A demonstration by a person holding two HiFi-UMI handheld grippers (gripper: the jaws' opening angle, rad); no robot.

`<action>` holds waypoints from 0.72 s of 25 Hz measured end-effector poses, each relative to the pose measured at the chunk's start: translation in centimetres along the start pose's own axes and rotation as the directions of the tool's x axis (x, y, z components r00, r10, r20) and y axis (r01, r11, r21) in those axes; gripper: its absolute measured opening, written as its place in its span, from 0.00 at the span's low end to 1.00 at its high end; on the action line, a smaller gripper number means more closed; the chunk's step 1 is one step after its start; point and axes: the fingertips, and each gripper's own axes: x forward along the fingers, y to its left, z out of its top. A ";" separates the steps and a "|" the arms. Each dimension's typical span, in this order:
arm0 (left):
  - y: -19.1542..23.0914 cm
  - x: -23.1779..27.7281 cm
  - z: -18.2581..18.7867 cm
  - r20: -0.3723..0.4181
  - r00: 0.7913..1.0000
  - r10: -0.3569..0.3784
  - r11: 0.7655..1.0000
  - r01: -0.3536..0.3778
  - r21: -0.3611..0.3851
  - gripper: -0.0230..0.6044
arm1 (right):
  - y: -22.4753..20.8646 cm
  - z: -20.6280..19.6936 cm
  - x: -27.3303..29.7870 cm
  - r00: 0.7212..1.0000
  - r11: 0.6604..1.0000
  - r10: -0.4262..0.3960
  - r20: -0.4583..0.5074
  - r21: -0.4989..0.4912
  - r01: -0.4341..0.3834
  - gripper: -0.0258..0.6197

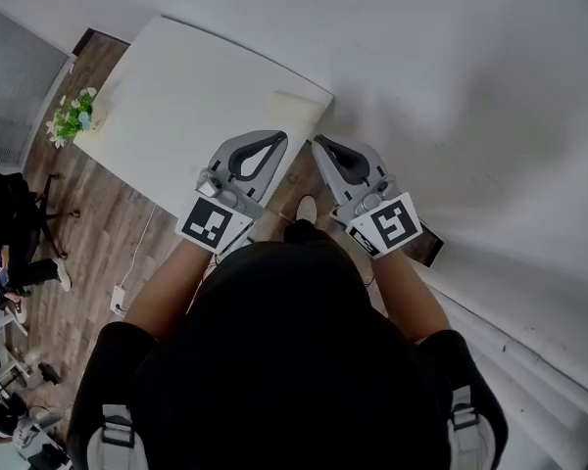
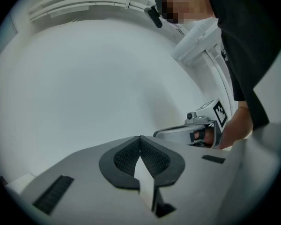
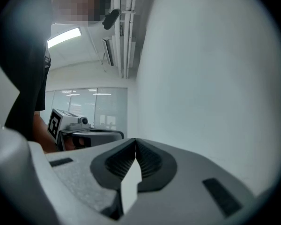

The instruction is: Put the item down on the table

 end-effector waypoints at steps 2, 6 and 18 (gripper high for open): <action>-0.2 0.0 0.2 0.002 1.000 -0.004 1.000 0.004 0.003 0.03 | -0.1 0.2 -0.2 1.000 1.000 -0.010 0.004 -0.006 0.010 0.05; -0.4 0.0 0.3 0.001 1.000 -0.010 1.000 0.010 0.003 0.03 | 0.1 0.4 -0.4 1.000 1.000 -0.013 0.006 -0.009 0.013 0.05; -1.0 0.4 0.4 0.003 1.000 -0.019 1.000 0.019 0.005 0.03 | 0.2 0.0 -0.9 1.000 1.000 -0.018 -0.003 -0.009 0.018 0.04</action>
